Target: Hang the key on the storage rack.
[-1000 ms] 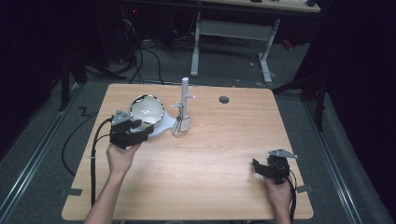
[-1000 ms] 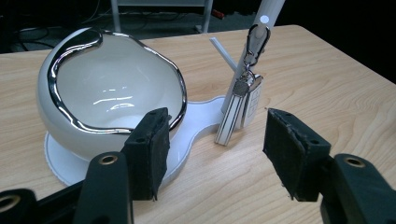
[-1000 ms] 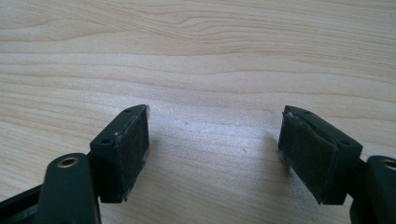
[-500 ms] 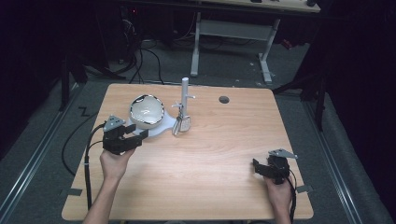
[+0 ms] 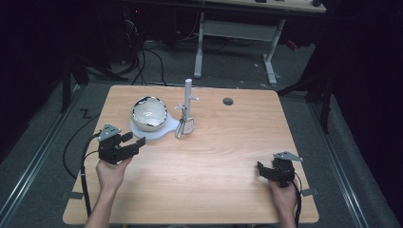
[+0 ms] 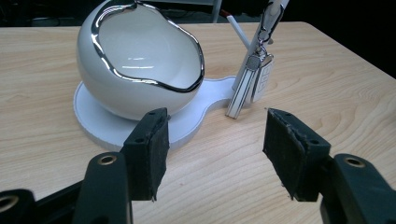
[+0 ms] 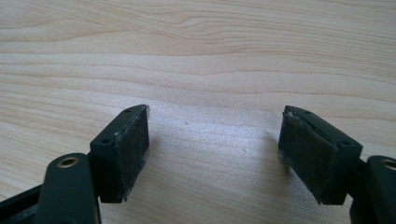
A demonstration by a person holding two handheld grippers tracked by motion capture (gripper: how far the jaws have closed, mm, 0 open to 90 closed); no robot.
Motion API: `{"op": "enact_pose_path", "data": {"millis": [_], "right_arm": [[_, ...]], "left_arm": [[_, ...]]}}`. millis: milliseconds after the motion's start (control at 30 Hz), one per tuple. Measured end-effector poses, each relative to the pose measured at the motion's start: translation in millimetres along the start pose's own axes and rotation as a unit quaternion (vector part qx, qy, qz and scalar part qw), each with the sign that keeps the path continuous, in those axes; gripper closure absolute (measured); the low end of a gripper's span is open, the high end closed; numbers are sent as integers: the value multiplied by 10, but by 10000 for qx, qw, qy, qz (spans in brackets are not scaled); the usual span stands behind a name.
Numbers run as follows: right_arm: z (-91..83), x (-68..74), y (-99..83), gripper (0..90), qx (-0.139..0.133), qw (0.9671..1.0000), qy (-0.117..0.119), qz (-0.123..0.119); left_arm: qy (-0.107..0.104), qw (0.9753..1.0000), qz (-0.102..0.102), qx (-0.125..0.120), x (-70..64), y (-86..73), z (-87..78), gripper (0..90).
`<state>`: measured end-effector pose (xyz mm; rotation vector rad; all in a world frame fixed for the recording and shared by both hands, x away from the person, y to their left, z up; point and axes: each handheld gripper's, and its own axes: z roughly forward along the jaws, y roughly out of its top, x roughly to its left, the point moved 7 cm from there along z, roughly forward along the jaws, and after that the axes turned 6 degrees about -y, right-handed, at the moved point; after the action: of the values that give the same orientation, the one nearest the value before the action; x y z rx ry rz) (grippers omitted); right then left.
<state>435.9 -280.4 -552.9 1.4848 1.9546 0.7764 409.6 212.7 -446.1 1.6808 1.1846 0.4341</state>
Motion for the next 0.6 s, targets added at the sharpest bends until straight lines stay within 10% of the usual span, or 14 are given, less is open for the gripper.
{"op": "enact_pose_path", "data": {"millis": [600], "right_arm": [[0, 0, 0, 246, -1, 10000, -1, 1]], "left_arm": [[128, 9998, -150, 79, 57, -280, -71, 405]]}}
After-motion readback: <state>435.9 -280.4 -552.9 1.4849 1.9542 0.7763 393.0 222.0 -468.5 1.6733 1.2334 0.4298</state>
